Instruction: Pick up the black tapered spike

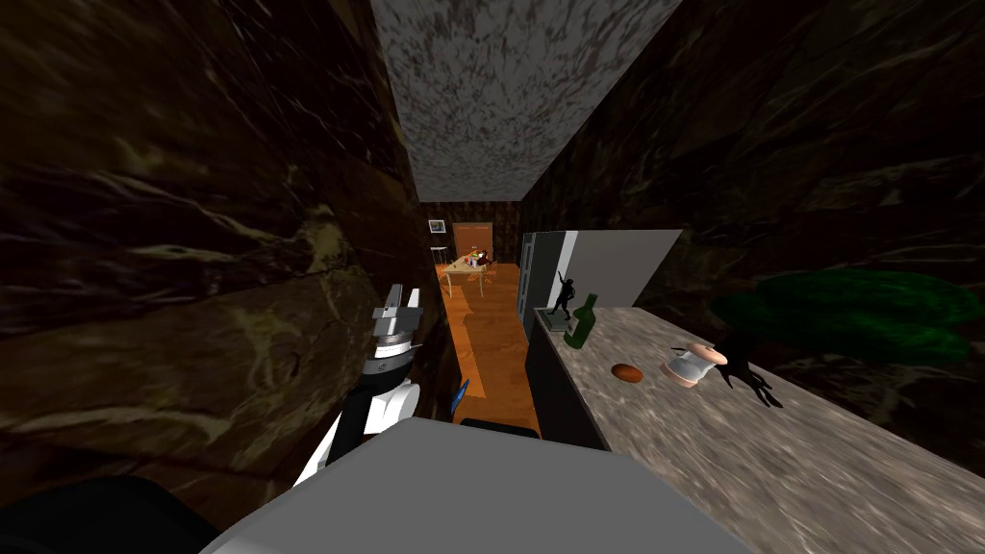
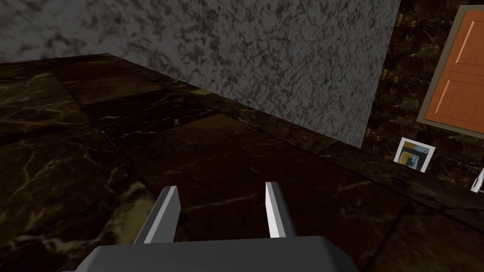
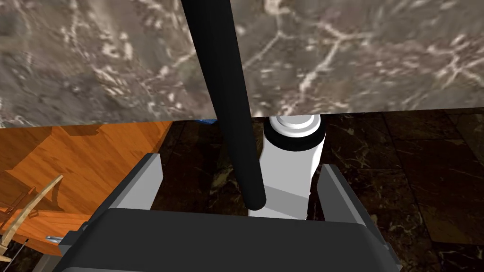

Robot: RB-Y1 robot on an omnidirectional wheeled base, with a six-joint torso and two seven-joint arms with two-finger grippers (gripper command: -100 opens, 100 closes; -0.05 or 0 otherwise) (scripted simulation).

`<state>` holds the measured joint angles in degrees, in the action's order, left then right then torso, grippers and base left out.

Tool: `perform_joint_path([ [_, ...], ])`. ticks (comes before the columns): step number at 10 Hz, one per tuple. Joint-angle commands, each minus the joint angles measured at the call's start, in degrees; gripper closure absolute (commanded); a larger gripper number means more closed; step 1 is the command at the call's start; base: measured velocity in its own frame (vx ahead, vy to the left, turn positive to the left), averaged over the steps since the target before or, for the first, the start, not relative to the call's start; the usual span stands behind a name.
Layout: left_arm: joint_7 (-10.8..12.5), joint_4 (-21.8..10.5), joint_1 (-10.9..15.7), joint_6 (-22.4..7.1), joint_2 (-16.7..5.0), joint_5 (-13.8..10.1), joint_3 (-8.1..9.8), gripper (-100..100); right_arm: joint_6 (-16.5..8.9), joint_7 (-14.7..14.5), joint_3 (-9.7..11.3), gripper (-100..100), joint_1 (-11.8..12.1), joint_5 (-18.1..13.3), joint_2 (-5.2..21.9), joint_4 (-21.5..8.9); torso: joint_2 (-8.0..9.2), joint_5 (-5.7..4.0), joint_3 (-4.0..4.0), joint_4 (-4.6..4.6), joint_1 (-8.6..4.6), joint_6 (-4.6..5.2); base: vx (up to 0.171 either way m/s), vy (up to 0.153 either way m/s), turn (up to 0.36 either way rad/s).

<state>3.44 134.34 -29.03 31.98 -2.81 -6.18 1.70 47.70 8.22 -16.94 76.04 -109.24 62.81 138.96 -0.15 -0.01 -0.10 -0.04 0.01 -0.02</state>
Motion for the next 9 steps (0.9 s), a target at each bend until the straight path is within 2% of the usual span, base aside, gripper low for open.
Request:
perform_joint_path([
  [1, 0.0, 0.0, 0.0, 0.0, 0.0, 0.0, 0.00, 0, 0.8, 0.9, -0.3, -100, 0.9, -2.9, 1.5, 0.3, 0.00, 0.00, 0.00, 0.00, 0.00, 0.00, 0.043, 0.005, -0.002],
  [2, 0.0, 0.0, 0.0, 0.0, 0.0, 0.0, 0.00, 0, 0.8, 0.9, -0.3, -100, 0.9, -3.4, 1.5, 0.3, 0.00, 0.01, 0.00, 0.00, 0.00, 0.00, 0.035, 0.000, -0.003],
  [4, 0.0, 0.0, 0.0, 0.0, 0.0, 0.0, 0.00, 0, 1.6, 1.3, -1.0, -100, 2.5, -7.3, 3.8, 0.3, 0.03, 0.00, 0.02, 0.01, 0.00, 0.00, 0.045, 0.003, -0.004],
  [5, 0.0, 0.0, 0.0, 0.0, 0.0, 0.0, 0.00, 0, 1.6, 1.3, -1.0, -100, 2.5, -7.7, 3.8, 0.3, -0.02, 0.00, -0.01, 0.00, 0.00, 0.00, 0.040, -0.002, -0.001],
  [9, 0.0, 0.0, 0.0, 0.0, 0.0, 0.0, 0.00, 0, 2.7, 1.7, -1.7, -100, 4.4, -12.8, 6.6, 0.2, 0.05, -0.01, 0.03, 0.01, -0.02, 0.01, 0.034, -0.004, -0.004],
])
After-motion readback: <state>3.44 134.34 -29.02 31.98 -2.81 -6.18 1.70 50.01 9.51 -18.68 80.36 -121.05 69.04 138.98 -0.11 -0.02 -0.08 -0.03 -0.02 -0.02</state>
